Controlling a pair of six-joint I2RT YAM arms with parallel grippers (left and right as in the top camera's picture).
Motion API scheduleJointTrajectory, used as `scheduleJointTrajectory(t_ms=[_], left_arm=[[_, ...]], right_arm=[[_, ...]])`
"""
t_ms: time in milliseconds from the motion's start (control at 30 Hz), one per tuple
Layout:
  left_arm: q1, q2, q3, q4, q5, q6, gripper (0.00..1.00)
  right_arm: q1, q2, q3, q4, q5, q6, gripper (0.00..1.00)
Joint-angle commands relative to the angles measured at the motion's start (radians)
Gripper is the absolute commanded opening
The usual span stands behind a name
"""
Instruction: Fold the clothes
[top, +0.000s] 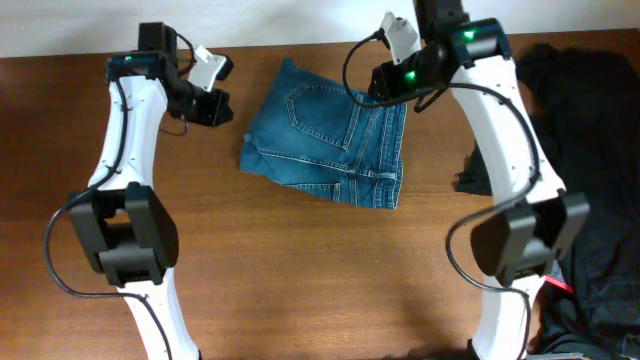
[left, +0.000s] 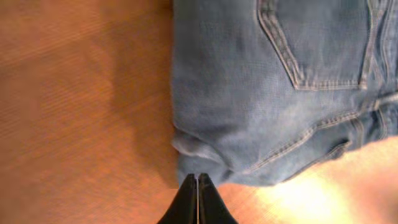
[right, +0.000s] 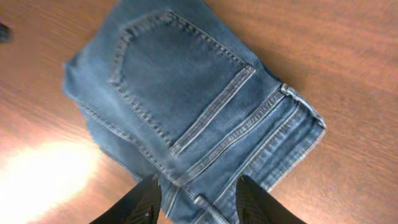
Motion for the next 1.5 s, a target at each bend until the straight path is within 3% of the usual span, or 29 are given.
scheduleJointTrajectory(t_ms=[0, 233, 433, 667, 800, 1100, 1467], left_arm=[[0.003, -0.007, 0.006, 0.047, -0.036, 0.014, 0.09], [0.003, -0.007, 0.006, 0.073, -0.035, -0.016, 0.29], [0.002, -0.007, 0.006, 0.078, -0.035, -0.015, 0.64], [0.002, -0.005, 0.006, 0.170, -0.011, -0.015, 0.80], [0.002, -0.003, 0.006, 0.272, 0.046, -0.014, 0.97], [-0.026, 0.101, 0.006, 0.387, 0.120, 0.079, 0.99], [-0.158, 0.274, 0.006, 0.316, 0.221, 0.071, 0.99]], right_arm=[[0.019, 0.119, -0.019, 0.031, 0.019, -0.006, 0.44], [0.035, 0.333, -0.019, 0.122, 0.019, 0.032, 0.46], [0.033, 0.473, -0.019, 0.068, 0.018, 0.073, 0.53], [0.033, 0.385, 0.042, 0.021, 0.019, 0.073, 0.57], [0.033, 0.285, 0.187, -0.048, 0.019, 0.073, 0.59], [0.032, 0.107, 0.510, -0.244, 0.021, 0.072, 0.59], [0.032, 0.066, 0.531, -0.286, 0.044, 0.073, 0.59]])
